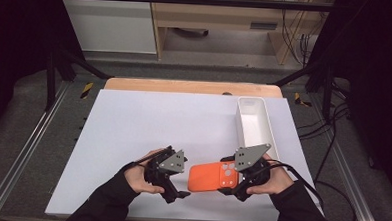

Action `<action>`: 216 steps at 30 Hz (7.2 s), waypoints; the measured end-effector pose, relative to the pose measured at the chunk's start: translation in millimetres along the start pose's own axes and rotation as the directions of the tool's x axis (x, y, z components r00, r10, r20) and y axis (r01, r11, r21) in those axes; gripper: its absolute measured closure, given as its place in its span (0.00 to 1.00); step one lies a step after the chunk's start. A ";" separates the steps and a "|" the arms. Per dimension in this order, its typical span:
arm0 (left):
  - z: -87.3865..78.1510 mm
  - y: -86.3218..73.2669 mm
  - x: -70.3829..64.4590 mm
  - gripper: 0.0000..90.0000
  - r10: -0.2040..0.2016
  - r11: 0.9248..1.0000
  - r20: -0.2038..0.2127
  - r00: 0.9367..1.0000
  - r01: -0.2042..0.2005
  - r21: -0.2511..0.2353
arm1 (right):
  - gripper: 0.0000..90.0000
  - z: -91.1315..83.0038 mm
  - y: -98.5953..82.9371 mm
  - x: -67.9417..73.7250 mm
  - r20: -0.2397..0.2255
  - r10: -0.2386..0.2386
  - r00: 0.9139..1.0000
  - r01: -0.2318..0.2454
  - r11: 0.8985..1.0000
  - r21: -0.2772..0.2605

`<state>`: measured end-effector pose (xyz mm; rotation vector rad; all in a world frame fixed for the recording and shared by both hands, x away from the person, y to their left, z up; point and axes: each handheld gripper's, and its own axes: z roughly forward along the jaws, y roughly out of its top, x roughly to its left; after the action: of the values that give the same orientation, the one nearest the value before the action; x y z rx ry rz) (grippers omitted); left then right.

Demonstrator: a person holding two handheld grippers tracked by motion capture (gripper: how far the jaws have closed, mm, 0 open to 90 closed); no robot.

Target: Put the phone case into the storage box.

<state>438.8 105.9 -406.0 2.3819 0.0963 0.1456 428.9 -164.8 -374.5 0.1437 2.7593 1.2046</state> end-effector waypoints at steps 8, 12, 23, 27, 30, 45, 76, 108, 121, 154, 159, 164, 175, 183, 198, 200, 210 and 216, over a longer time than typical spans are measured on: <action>2.3 1.1 -1.3 0.00 0.003 1.000 0.000 1.000 -0.003 0.007 | 0.18 -1.8 15.3 -1.3 -0.018 -0.031 0.999 0.032 0.996 0.084; 3.4 1.5 -1.3 0.00 -0.003 1.000 0.000 1.000 0.003 0.008 | 0.18 -1.4 22.2 -0.8 -0.028 -0.033 0.999 0.036 0.993 0.111; 7.2 4.2 -2.1 0.00 0.009 0.999 0.009 1.000 -0.009 0.030 | 0.18 2.1 34.6 -3.0 -0.043 -0.039 0.998 0.046 0.983 0.178; 8.5 6.3 -2.6 0.00 0.016 0.999 0.008 1.000 -0.016 0.045 | 0.18 3.1 37.0 -3.8 -0.047 -0.035 0.998 0.044 0.979 0.199; 10.3 8.7 -3.0 0.00 0.020 0.998 0.012 1.000 -0.020 0.053 | 0.18 4.3 39.8 -4.2 -0.046 -0.034 0.998 0.043 0.975 0.217; 23.6 22.1 -5.5 0.00 0.054 0.991 0.022 0.998 -0.056 0.119 | 0.18 10.6 53.2 -4.9 -0.060 -0.034 0.998 0.049 0.962 0.268; 40.0 45.0 -8.6 0.03 0.082 0.974 0.046 0.996 -0.089 0.208 | 0.18 23.4 58.4 -4.2 -0.078 -0.052 0.996 0.072 0.953 0.293; 43.7 53.3 -6.4 0.17 0.100 0.961 0.068 0.993 -0.114 0.253 | 0.18 27.6 57.8 -1.0 -0.092 -0.098 0.991 0.121 0.947 0.296; 38.3 51.2 -4.1 0.17 0.103 0.968 0.054 0.993 -0.112 0.225 | 0.16 26.0 57.7 -1.0 -0.069 -0.104 0.992 0.119 0.956 0.266; 22.9 21.5 5.6 0.17 0.020 0.997 0.047 0.999 -0.023 0.075 | 0.01 -4.0 31.2 -2.8 0.046 -0.018 0.999 0.018 1.000 0.001; 23.1 18.2 6.1 0.17 0.013 0.998 0.048 0.999 -0.016 0.063 | 0.01 -2.8 26.5 -2.4 0.047 -0.005 0.999 0.007 1.000 -0.028; 23.3 15.4 6.8 0.17 0.011 0.999 0.042 0.999 -0.013 0.042 | 0.01 -0.7 20.5 -1.9 0.040 0.012 0.999 -0.010 0.998 -0.062; 23.8 12.3 7.3 0.17 0.010 1.000 0.071 0.997 -0.010 -0.001 | 0.01 4.5 10.4 -0.9 0.021 0.039 0.999 -0.036 0.993 -0.111; 19.3 18.5 5.3 0.17 0.008 0.998 0.078 0.997 -0.003 -0.062 | 0.01 6.0 9.5 0.8 0.012 0.043 0.999 -0.041 0.990 -0.133; 16.7 32.9 2.5 0.17 0.032 0.996 0.101 0.994 -0.023 -0.092 | 0.01 2.6 12.3 3.7 -0.002 0.039 0.999 -0.039 0.983 -0.181; 16.9 34.5 2.7 0.17 0.038 0.995 0.104 0.994 -0.029 -0.093 | 0.01 2.6 12.7 3.5 0.000 0.038 0.999 -0.037 0.983 -0.182; 21.1 37.7 0.9 0.17 0.049 0.995 0.119 0.992 -0.039 -0.087 | 0.02 3.1 16.8 2.8 -0.017 0.028 0.999 -0.031 0.978 -0.207; 24.0 38.2 0.6 0.17 0.047 0.996 0.130 0.990 -0.036 -0.086 | 0.03 5.0 17.9 2.4 -0.024 0.026 0.999 -0.030 0.977 -0.211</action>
<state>443.6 61.9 -397.1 2.3039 -0.0222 0.0114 427.9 -148.7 -364.9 0.1497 2.6315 1.5047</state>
